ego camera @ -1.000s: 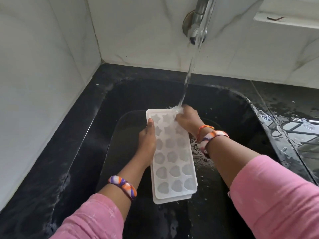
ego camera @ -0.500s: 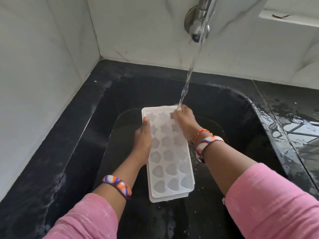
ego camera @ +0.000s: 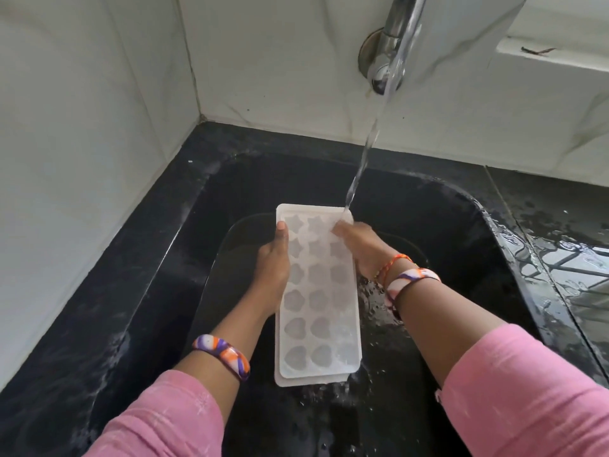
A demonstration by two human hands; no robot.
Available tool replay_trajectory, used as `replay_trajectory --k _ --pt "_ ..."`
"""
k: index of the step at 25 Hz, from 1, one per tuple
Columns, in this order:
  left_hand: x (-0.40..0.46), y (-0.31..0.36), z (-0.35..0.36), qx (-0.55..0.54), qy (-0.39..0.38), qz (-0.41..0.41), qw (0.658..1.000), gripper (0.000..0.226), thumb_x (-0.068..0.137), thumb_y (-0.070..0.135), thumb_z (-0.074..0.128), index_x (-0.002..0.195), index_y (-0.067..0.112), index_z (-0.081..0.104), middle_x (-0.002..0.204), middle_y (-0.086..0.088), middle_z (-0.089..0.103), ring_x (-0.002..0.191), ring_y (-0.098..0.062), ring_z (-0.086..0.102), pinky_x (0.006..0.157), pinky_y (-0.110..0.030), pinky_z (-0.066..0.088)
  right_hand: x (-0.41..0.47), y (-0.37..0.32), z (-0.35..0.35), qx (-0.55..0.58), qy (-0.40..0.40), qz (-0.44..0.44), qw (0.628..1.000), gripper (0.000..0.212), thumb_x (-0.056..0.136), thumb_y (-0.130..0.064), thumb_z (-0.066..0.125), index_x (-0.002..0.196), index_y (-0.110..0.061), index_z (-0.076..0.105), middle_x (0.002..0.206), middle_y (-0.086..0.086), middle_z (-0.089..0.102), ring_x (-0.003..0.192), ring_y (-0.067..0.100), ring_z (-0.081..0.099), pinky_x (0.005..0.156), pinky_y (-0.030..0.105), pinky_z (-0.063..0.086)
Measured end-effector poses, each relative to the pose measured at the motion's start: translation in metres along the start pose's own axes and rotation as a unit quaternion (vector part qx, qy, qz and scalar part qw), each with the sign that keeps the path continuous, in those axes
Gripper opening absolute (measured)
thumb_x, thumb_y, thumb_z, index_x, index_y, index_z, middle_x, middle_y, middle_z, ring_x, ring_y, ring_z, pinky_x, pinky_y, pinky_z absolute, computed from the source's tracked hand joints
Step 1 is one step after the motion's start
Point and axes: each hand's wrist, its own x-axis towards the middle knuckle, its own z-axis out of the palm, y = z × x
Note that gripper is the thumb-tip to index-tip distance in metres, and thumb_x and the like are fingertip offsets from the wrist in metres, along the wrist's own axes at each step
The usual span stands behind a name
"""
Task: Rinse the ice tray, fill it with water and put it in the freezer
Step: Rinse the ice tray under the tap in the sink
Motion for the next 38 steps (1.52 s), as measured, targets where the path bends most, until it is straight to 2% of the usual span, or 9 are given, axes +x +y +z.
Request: replay_trajectory --k 3,7,13,18,23,27,30,34,38 --pt "-0.004 0.001 0.006 0.006 -0.025 -0.014 1.000 0.046 0.094 0.055 0.032 0.093 0.020 0.063 0.099 -0.006 0.070 0.095 -0.025 0.067 0.088 -0.042 0.054 0.008 -0.007 0.006 -0.014 0.141 -0.044 0.989 0.019 0.086 -0.013 0.049 0.099 -0.006 0.060 0.085 0.010 0.058 0.066 0.023 0.056 0.049 0.026 0.044" --pt "0.000 0.003 0.001 -0.022 0.012 -0.014 1.000 0.053 0.094 0.054 0.034 0.108 0.012 0.062 0.103 -0.007 0.069 0.098 -0.026 0.066 0.091 -0.043 0.053 -0.003 0.004 0.010 0.020 0.019 -0.010 1.000 0.026 0.091 -0.032 0.049 0.100 -0.009 0.058 0.080 0.006 0.058 0.067 0.021 0.056 0.052 0.025 0.046" --pt "-0.002 -0.002 -0.003 -0.010 -0.066 -0.082 0.994 0.066 0.089 0.065 0.033 0.122 0.016 0.061 0.115 -0.008 0.069 0.106 -0.027 0.065 0.097 -0.045 0.049 0.013 -0.002 0.015 0.009 0.120 -0.022 0.992 0.034 0.094 -0.039 0.046 0.078 -0.010 0.054 0.066 0.003 0.052 0.058 0.018 0.050 0.062 0.032 0.044" --pt "0.001 -0.009 -0.002 -0.032 0.034 -0.082 0.996 0.063 0.087 0.063 0.044 0.117 0.011 0.062 0.111 -0.012 0.069 0.100 -0.032 0.066 0.093 -0.048 0.052 0.013 -0.005 0.017 0.005 -0.023 -0.064 0.998 0.028 0.094 -0.039 0.049 0.101 -0.013 0.056 0.078 0.003 0.057 0.065 0.017 0.055 0.047 0.024 0.046" --pt "0.000 -0.002 0.005 0.000 0.091 -0.074 0.993 0.061 0.087 0.062 0.044 0.113 0.009 0.060 0.107 -0.013 0.067 0.096 -0.031 0.066 0.089 -0.046 0.054 0.013 -0.011 -0.004 -0.116 -0.119 -0.092 0.982 0.026 0.093 -0.012 0.053 0.118 -0.004 0.057 0.106 0.013 0.061 0.097 0.028 0.060 0.087 0.040 0.052" --pt "-0.006 0.005 0.021 0.002 0.112 -0.040 0.993 0.053 0.086 0.063 0.045 0.095 0.013 0.061 0.108 -0.014 0.068 0.095 -0.032 0.066 0.090 -0.050 0.053 0.003 -0.021 0.002 -0.141 0.049 -0.144 0.978 0.011 0.089 -0.012 0.051 0.100 -0.016 0.051 0.090 0.004 0.057 0.072 0.019 0.058 0.055 0.025 0.053" --pt "-0.009 0.010 0.024 -0.038 0.147 -0.026 0.988 0.052 0.086 0.062 0.046 0.090 0.013 0.062 0.107 -0.015 0.068 0.094 -0.034 0.067 0.088 -0.049 0.054 0.001 -0.020 -0.001 -0.079 -0.016 -0.083 0.993 0.020 0.089 -0.030 0.056 0.094 -0.011 0.059 0.082 0.006 0.061 0.066 0.021 0.059 0.053 0.024 0.048" --pt "-0.017 -0.001 0.025 0.003 0.146 -0.042 0.988 0.068 0.085 0.066 0.044 0.116 0.007 0.060 0.111 -0.013 0.067 0.096 -0.031 0.066 0.090 -0.048 0.054 0.006 -0.032 -0.018 -0.292 0.006 -0.140 0.946 0.024 0.078 -0.027 0.064 0.098 -0.013 0.061 0.087 0.004 0.062 0.075 0.023 0.061 0.063 0.026 0.051" --pt "-0.027 -0.005 0.031 -0.051 0.173 -0.045 0.983 0.067 0.087 0.064 0.043 0.112 0.005 0.062 0.106 -0.013 0.069 0.092 -0.030 0.067 0.085 -0.042 0.056 -0.008 -0.016 -0.007 -0.095 -0.077 -0.083 0.989 0.014 0.087 -0.022 0.054 0.082 -0.010 0.060 0.074 0.005 0.057 0.061 0.020 0.056 0.051 0.023 0.043"
